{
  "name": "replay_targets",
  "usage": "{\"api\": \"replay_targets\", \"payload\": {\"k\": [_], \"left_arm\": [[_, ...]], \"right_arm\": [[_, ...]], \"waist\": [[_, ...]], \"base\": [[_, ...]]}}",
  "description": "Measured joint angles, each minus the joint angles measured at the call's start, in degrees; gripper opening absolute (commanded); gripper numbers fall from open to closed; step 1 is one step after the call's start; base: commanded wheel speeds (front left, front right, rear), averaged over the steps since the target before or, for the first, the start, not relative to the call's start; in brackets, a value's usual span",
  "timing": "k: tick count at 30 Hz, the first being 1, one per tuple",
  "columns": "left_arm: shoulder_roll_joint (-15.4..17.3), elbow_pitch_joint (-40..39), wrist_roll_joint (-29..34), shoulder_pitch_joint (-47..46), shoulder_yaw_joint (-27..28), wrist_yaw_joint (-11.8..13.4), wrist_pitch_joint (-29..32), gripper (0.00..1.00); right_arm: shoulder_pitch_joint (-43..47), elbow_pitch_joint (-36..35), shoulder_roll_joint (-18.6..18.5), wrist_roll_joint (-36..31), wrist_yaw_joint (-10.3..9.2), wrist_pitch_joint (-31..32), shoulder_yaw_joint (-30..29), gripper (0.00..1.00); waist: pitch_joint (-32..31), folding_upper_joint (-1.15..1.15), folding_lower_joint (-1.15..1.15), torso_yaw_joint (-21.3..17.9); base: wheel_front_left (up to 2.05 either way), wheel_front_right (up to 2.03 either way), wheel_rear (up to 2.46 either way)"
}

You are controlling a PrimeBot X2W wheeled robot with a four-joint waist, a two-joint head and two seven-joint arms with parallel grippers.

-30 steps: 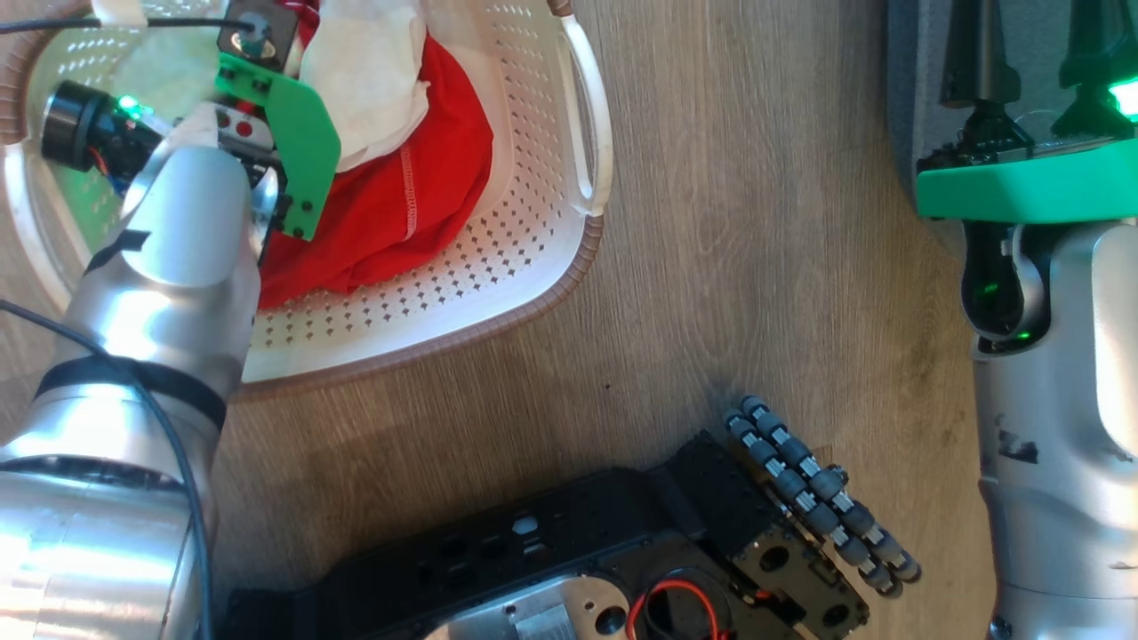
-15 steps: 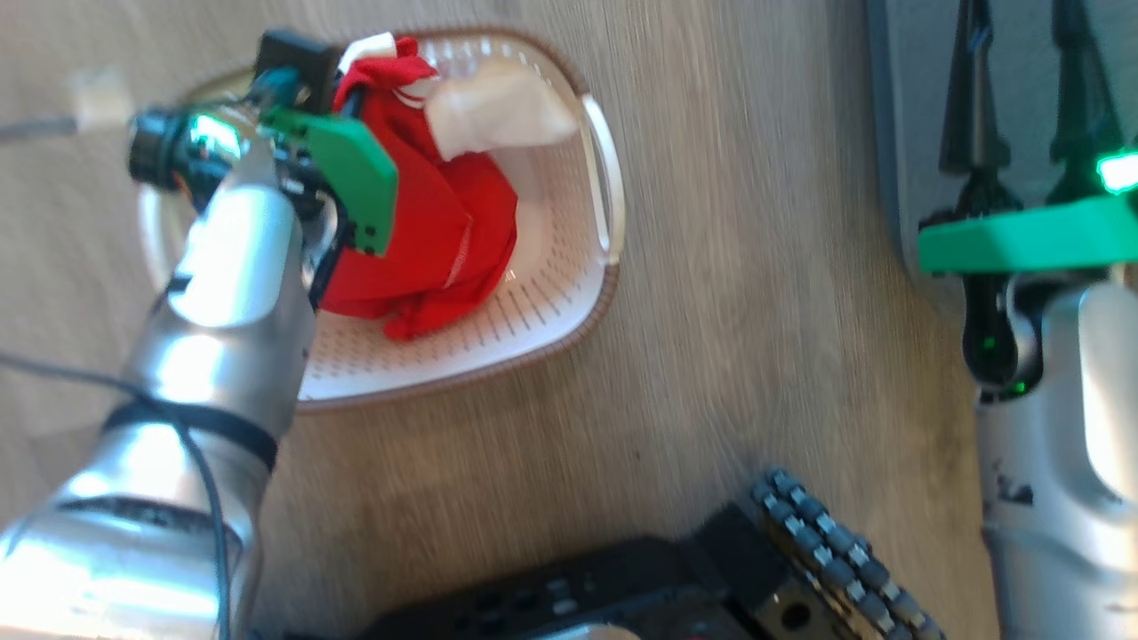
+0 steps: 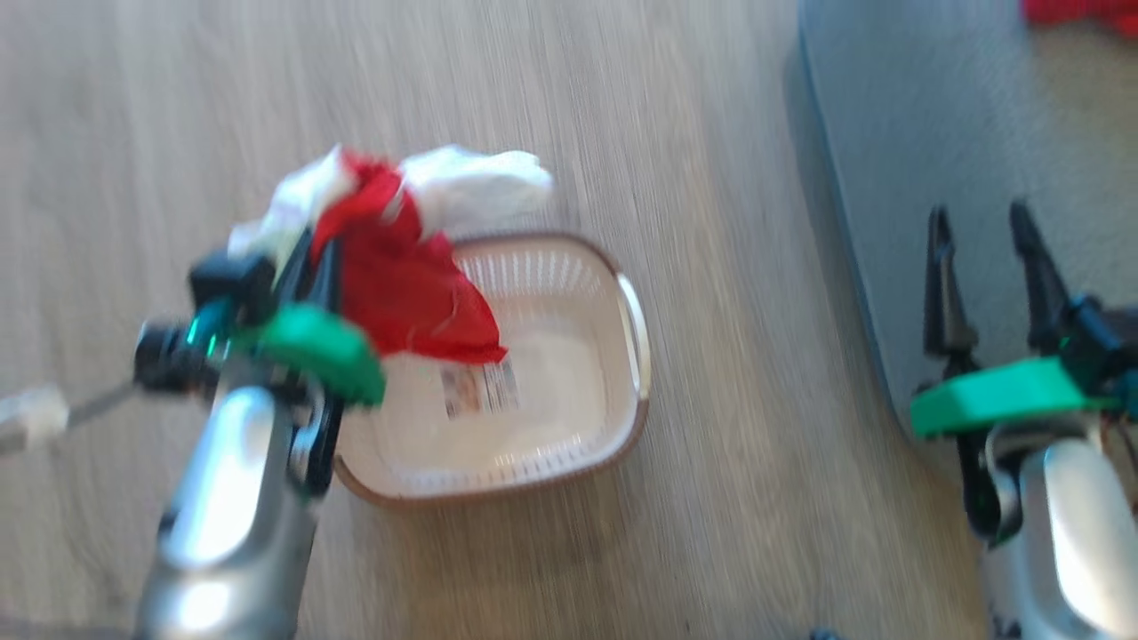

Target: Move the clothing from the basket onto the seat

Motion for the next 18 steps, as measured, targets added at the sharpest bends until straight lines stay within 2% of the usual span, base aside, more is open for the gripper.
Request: {"api": "replay_targets", "payload": {"k": [7,13,18], "left_arm": [[1.05,-8.78,-0.59,12.85,4.39,1.15,0.00,0.00],[1.12,-10.70,-0.59,18.12,6.04,1.19,0.00,0.00],[1.12,-10.99,-0.58,20.50,6.81,1.66,0.00,0.00]], "right_arm": [[6.52,1.52,-0.10,-0.90,0.00,0.00,0.09,1.00],[10.30,2.16,-0.22,-1.37,0.00,0.00,1.26,1.00],[11.29,2.48,-0.63,-1.62,0.00,0.00,2.38,1.00]], "waist": [[-10.47,0.00,0.00,1.32],[-17.50,0.00,0.00,2.34],[-20.37,0.00,0.00,3.17]], "base": [[0.00,0.00,0.00],[0.00,0.00,0.00],[0.00,0.00,0.00]]}}
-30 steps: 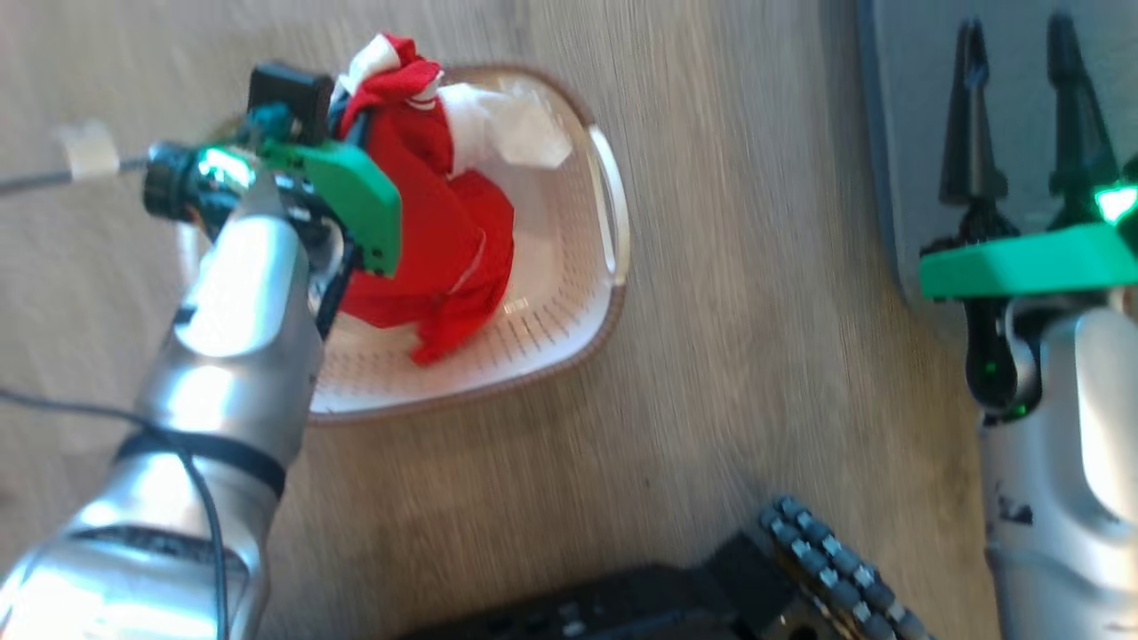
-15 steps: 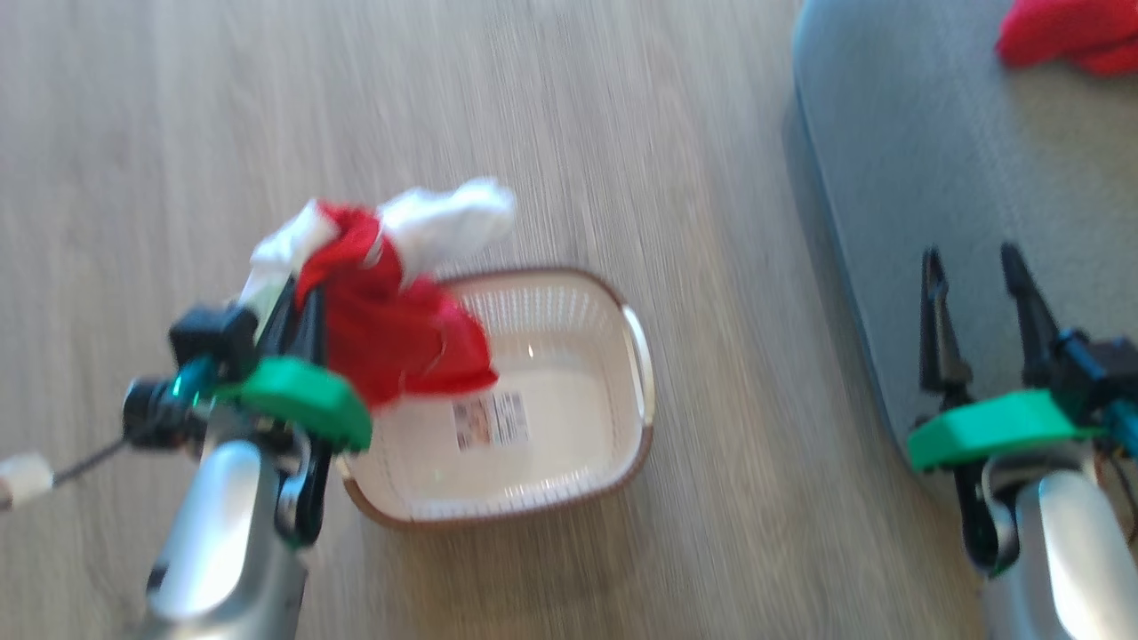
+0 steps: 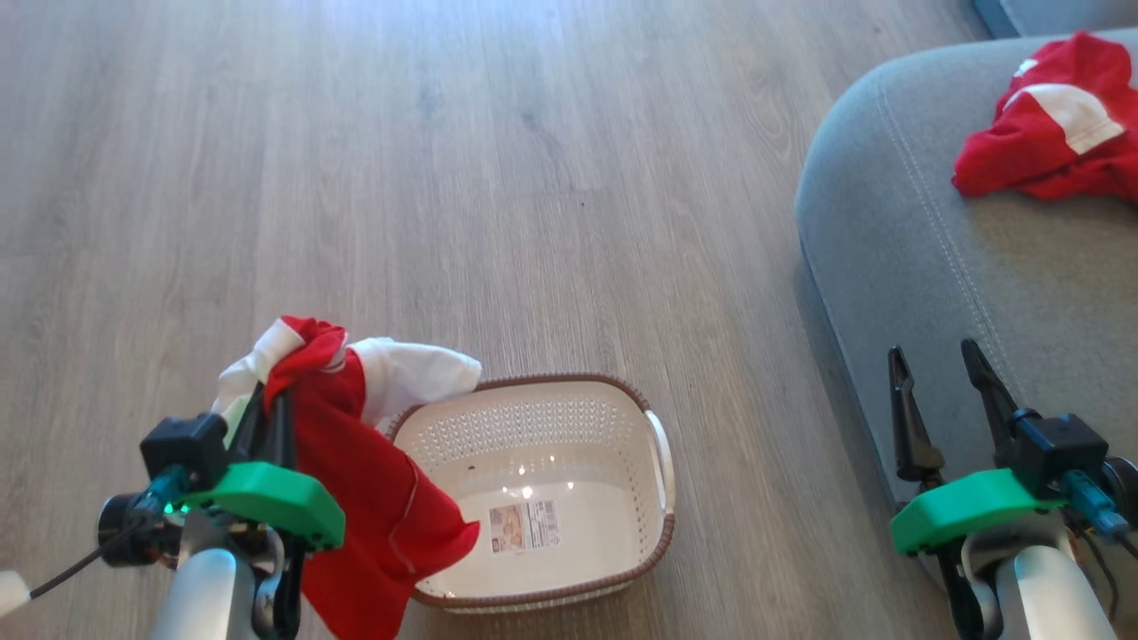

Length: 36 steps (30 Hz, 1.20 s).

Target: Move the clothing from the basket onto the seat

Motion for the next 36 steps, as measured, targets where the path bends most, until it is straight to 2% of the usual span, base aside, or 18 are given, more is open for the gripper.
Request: {"api": "replay_targets", "payload": {"k": [30,34,36], "left_arm": [[-0.60,-0.69,0.07,0.92,1.70,0.27,0.00,0.00],[-0.89,-1.62,0.14,0.91,0.13,-1.12,0.01,0.00],[-1.16,-4.07,0.86,0.61,-2.66,-2.12,0.34,0.00]], "right_arm": [[-0.01,1.57,-0.62,0.01,0.00,0.00,2.24,1.00],[-0.27,1.13,-1.63,0.62,0.00,0.01,6.83,1.00],[-1.96,0.69,-3.08,2.07,0.00,0.01,14.69,1.00]], "waist": [[-1.39,0.00,0.01,1.03],[-1.36,0.00,0.01,1.09],[-1.64,-0.01,0.01,1.30]], "base": [[0.00,0.00,0.00],[0.00,0.00,0.00],[0.00,0.00,0.00]]}}
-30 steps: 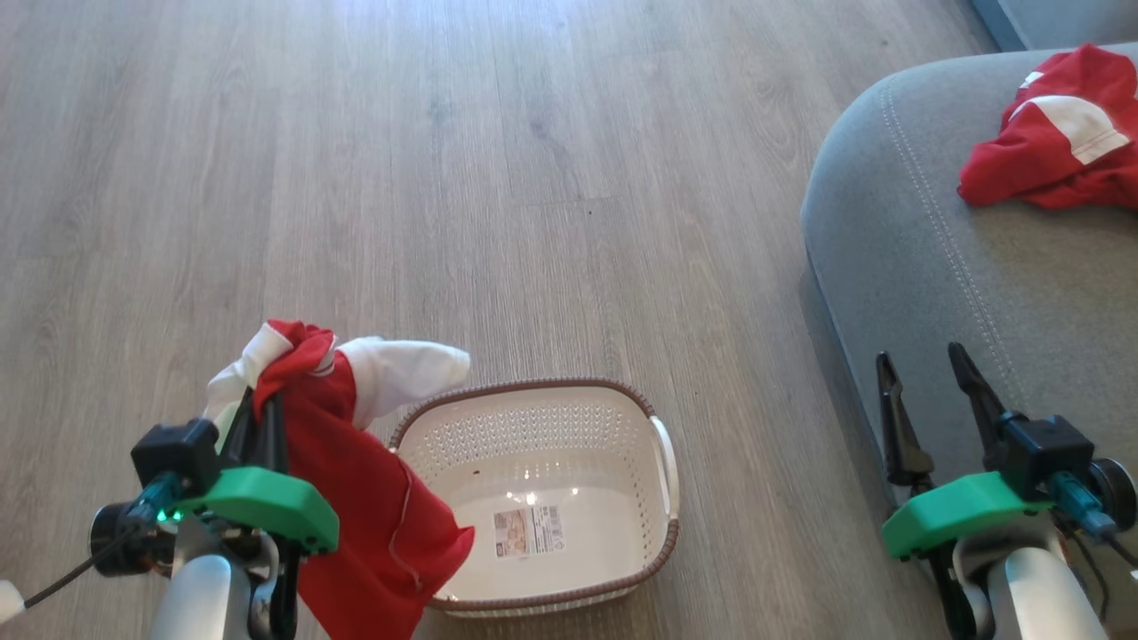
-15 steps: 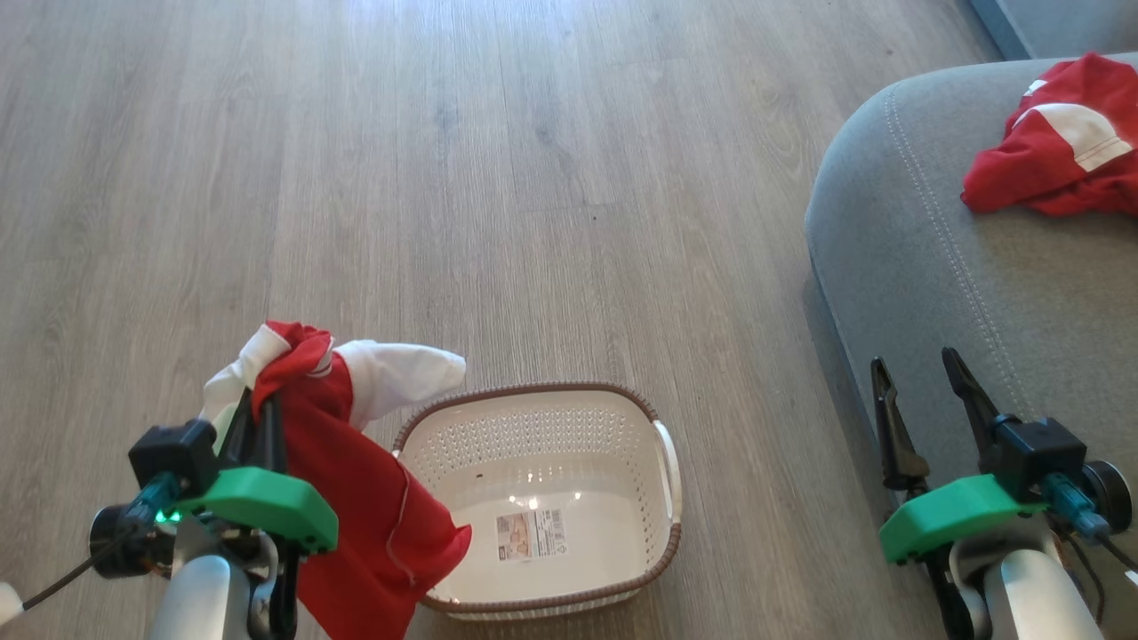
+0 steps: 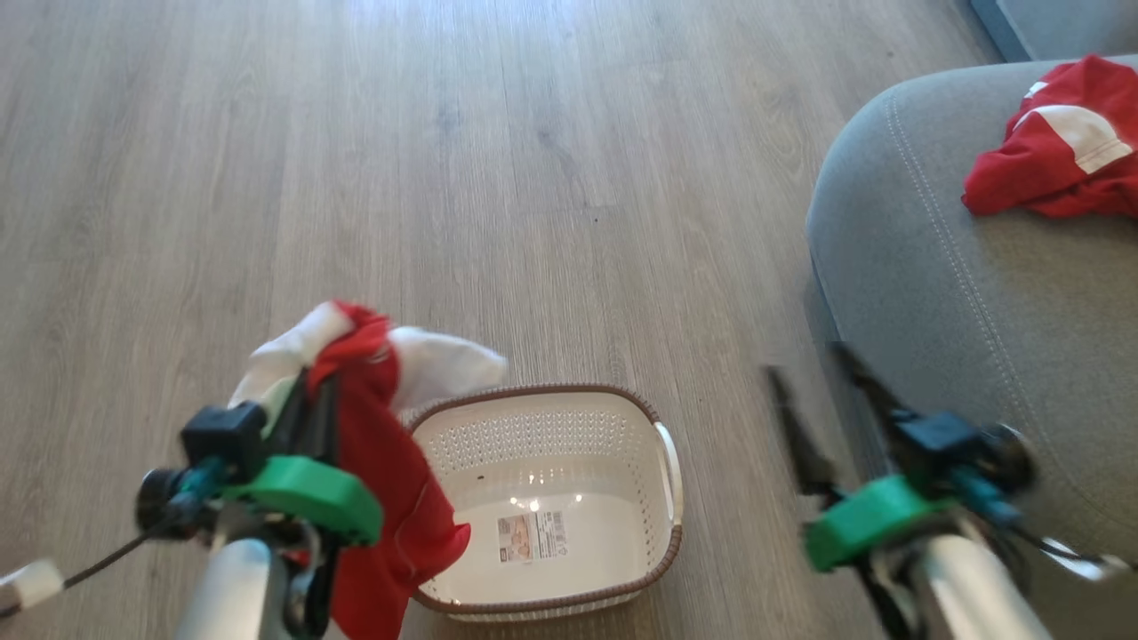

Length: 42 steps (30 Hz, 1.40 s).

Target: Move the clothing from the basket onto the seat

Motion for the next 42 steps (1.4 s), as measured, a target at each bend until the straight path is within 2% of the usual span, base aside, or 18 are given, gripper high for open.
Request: {"api": "replay_targets", "payload": {"k": [6,10,14,20,21,22,23,30,31,32,33,35,42], "left_arm": [[-0.15,-5.86,1.46,-2.16,-6.99,-2.90,3.85,0.00],[-0.30,-8.95,3.31,-4.57,-12.81,-4.38,6.72,0.00],[-0.42,-12.00,3.27,-5.41,-18.75,-5.08,9.10,0.00],[-0.49,-16.45,1.10,-5.95,-26.06,-5.57,11.58,0.00],[-0.51,-16.91,0.53,-5.95,-26.74,-5.57,11.85,0.00],[-0.51,-17.26,0.21,-5.94,-27.24,-5.57,11.87,0.00],[-0.49,-17.47,-0.13,-5.94,-27.62,-5.58,11.90,0.00],[-0.42,-17.55,-1.46,-5.66,-27.95,-5.46,12.21,0.00],[-0.40,-17.49,-1.47,-5.54,-27.93,-5.43,12.20,0.06],[-0.38,-17.39,-1.49,-5.42,-27.88,-5.39,11.98,0.29],[-0.38,-17.29,-1.75,-5.27,-27.84,-5.08,11.67,0.44],[-0.36,-17.12,-1.91,-5.03,-27.73,-4.85,11.27,0.98],[0.12,-11.80,-1.27,-4.21,-26.30,-2.37,7.36,1.00]], "right_arm": [[-8.80,-0.04,-4.47,4.79,0.00,-0.01,16.45,1.00],[-13.44,1.07,-6.97,8.57,0.00,-0.01,24.41,1.00],[-16.98,2.75,-8.80,10.99,0.00,-0.01,29.56,1.00],[-20.28,5.34,-9.82,14.02,0.00,-0.01,32.79,1.00],[-20.41,5.84,-9.76,15.16,0.01,-0.01,33.45,0.96],[-20.41,6.22,-9.69,16.55,0.01,-0.01,33.95,0.29],[-20.41,6.50,-9.67,17.92,0.01,-0.01,34.56,0.00],[-20.42,6.66,-9.68,23.48,0.01,0.00,36.07,0.00],[-20.42,6.66,-9.81,23.75,0.01,0.00,35.99,0.00],[-20.41,6.65,-9.94,23.79,0.01,0.00,35.72,0.00],[-20.41,6.60,-10.09,23.96,0.01,0.00,35.22,0.00],[-20.41,6.51,-10.25,24.26,0.01,0.00,34.75,0.00],[-20.39,5.41,-13.35,24.10,0.00,0.00,30.45,0.00]], "waist": [[-0.45,0.00,0.01,1.13],[-0.64,0.00,0.01,2.77],[-0.83,0.00,0.01,4.31],[-0.97,0.00,0.01,5.99],[-0.99,0.00,0.01,6.14],[-1.01,0.00,0.01,6.27],[-1.03,0.00,0.01,6.36],[-0.97,0.00,0.01,5.55],[-0.95,0.00,0.01,5.27],[-0.91,0.00,0.01,4.94],[-0.86,0.00,0.01,4.58],[-0.79,0.00,0.01,4.17],[-0.30,0.00,0.01,-0.10]], "base": [[0.00,0.00,0.00],[0.00,0.00,0.00],[0.00,0.00,0.00],[0.00,0.00,0.00],[0.00,0.00,0.00],[0.00,0.00,0.00],[0.00,0.00,0.00],[0.00,0.00,0.00],[0.00,0.00,0.00],[0.00,0.00,0.00],[0.00,0.00,0.00],[0.00,0.00,0.00],[0.00,0.00,0.00]]}}
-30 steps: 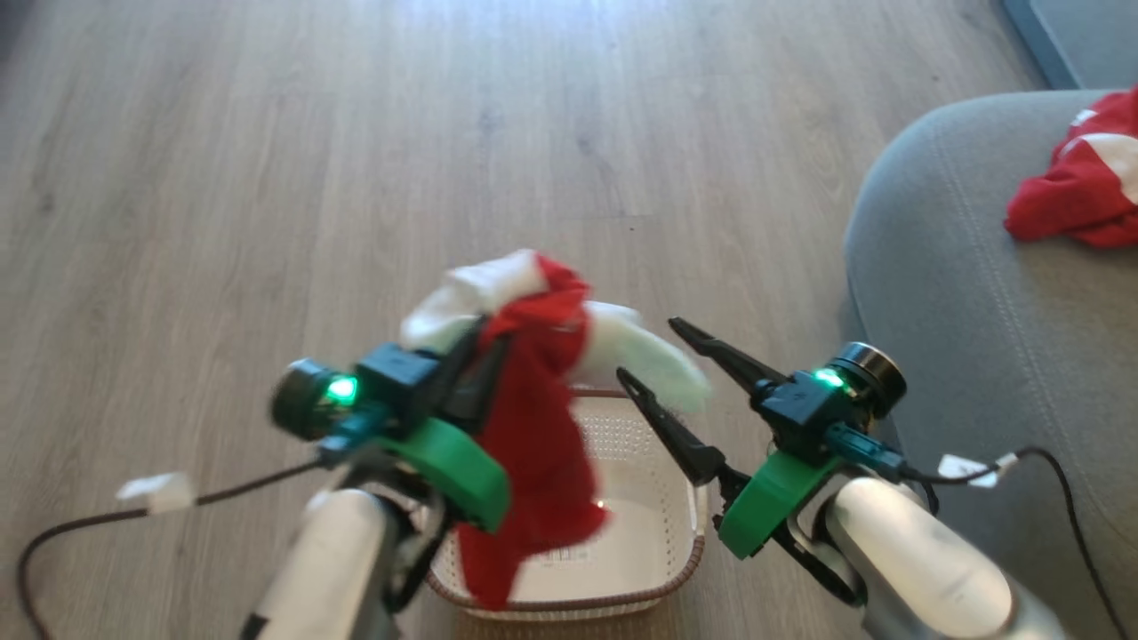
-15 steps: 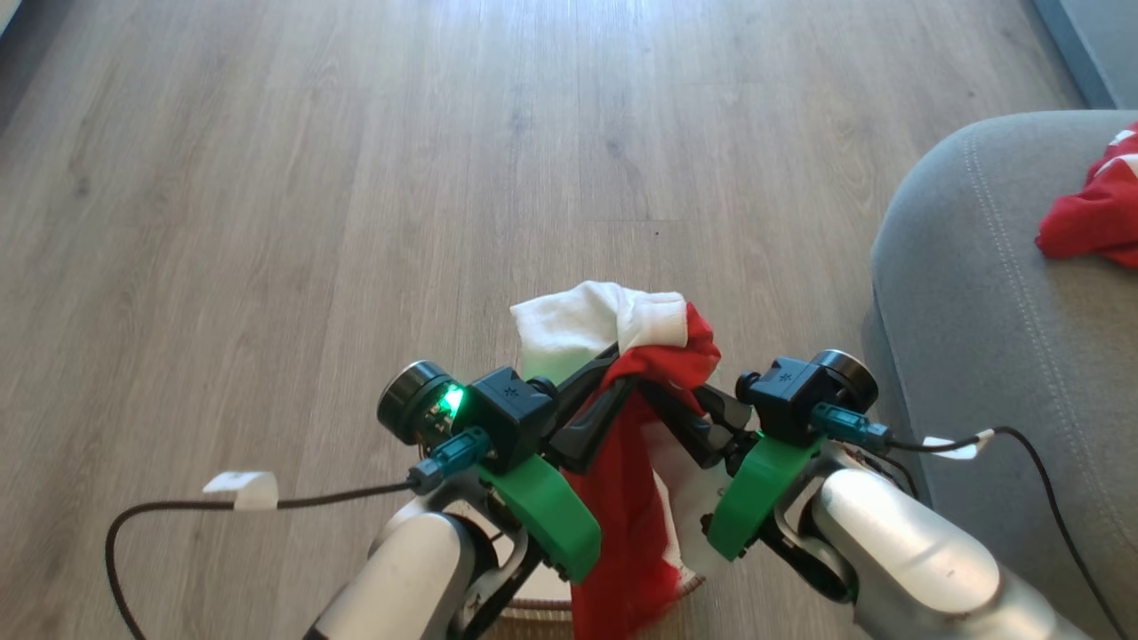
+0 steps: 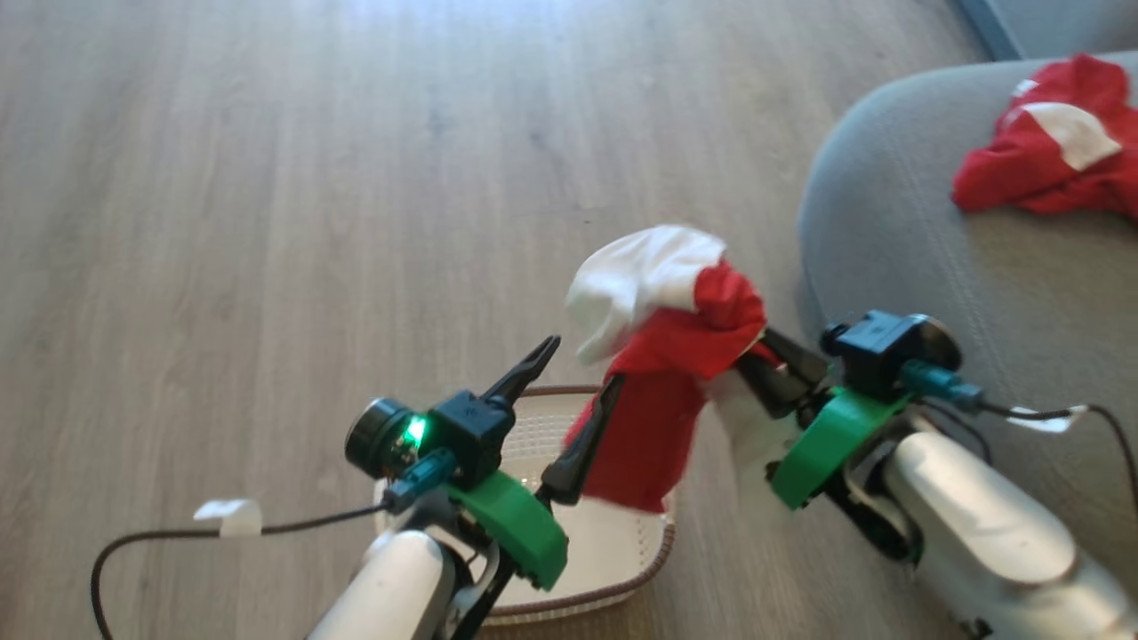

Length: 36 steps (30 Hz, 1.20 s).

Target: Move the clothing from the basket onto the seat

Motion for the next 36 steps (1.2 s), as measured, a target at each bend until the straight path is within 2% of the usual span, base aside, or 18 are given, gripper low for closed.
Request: {"api": "replay_targets", "payload": {"k": [8,15,22,26,31,36], "left_arm": [[-0.33,8.28,-0.51,1.18,-1.77,0.44,-5.98,1.00],[-0.83,9.84,-2.25,0.75,-5.30,1.03,-7.28,1.00],[-0.89,9.93,-4.07,-1.18,-8.01,2.82,-7.70,1.00],[-0.89,9.67,-3.81,-3.71,-9.03,2.97,-7.71,1.00],[-0.89,9.79,-1.97,-8.08,-9.62,2.98,-7.75,1.00],[-0.10,9.91,0.63,-15.58,-9.47,2.93,-7.57,1.00]], "right_arm": [[0.09,-2.70,-3.38,-0.53,0.01,0.00,-4.76,0.00],[1.65,-4.97,-5.25,-1.01,0.00,0.00,-7.82,0.00],[3.64,-6.37,-5.65,-1.02,0.00,0.00,-11.09,0.00],[3.65,-7.31,-5.20,-0.84,0.00,0.00,-14.84,0.00],[2.74,-8.35,-2.47,-0.90,0.00,0.00,-24.13,0.00],[-5.38,-8.95,-1.57,-1.21,0.00,0.00,-33.33,0.00]], "waist": [[0.49,0.00,0.00,-7.00],[0.97,0.00,0.00,-13.58],[2.76,0.00,0.00,-19.02],[5.46,0.00,0.00,-20.05],[11.39,0.00,0.00,-19.74],[19.91,0.00,0.01,-18.55]], "base": [[0.00,0.00,0.00],[0.00,0.00,0.00],[0.00,0.00,0.00],[0.00,0.00,0.00],[0.00,0.00,0.00],[0.00,0.00,0.00]]}}
